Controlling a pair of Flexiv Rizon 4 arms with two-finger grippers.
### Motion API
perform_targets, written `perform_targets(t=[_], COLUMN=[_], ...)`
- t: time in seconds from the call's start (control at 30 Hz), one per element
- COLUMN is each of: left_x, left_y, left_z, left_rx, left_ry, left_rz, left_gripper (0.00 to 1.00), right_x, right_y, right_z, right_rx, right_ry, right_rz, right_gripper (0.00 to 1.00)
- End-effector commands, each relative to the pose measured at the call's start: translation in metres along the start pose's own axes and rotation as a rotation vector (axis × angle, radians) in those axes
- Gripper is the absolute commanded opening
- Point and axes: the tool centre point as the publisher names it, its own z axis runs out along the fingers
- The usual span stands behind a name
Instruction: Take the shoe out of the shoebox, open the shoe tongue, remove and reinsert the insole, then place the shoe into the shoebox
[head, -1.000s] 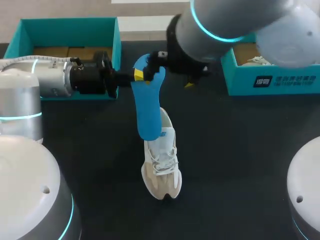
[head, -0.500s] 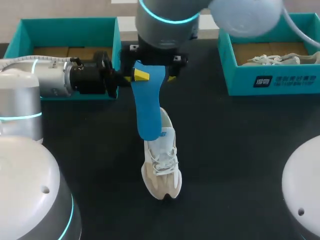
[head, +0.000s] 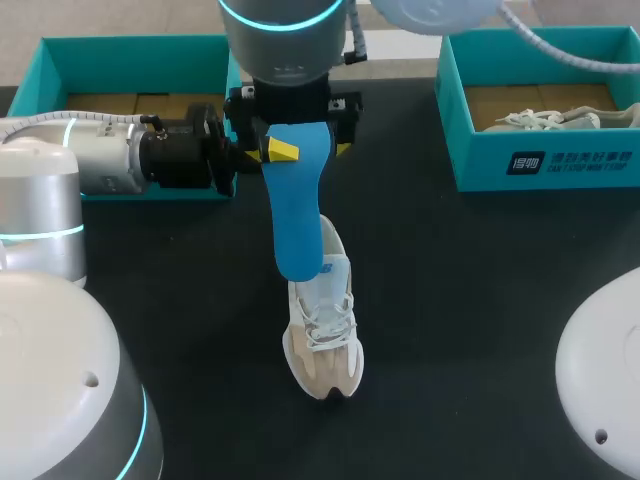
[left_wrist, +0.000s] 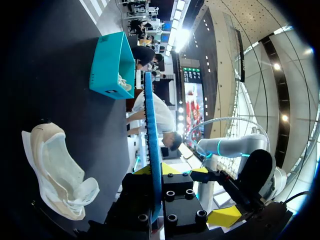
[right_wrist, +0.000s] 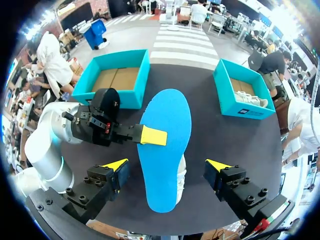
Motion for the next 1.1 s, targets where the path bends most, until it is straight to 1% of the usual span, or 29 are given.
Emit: perform_targets(t=[0.03,0.17,1.1], left_x=[0.0005,0.0005,0.0005], left_y=[0.0009,0.0009,0.0009], left_z=[-0.0004,-0.0004,-0.0004], left_rx=[0.001,0.001,0.001], left_ry=[-0.003,-0.003,-0.003], left_rz=[0.000,0.000,0.000], left_gripper=[0.00,0.00,0.00], right_x=[0.0012,0.0015,0.0020], right_y=[0.0001,0.0010,0.0011], right_z=[-0.0005,-0.0001,0.0000], right_rx=[0.002,0.001,0.000], right_ry=[-0.008,0.013,0.011], right_rz=[0.005,0.002,0.016], right_gripper=[1.00,1.00,1.00])
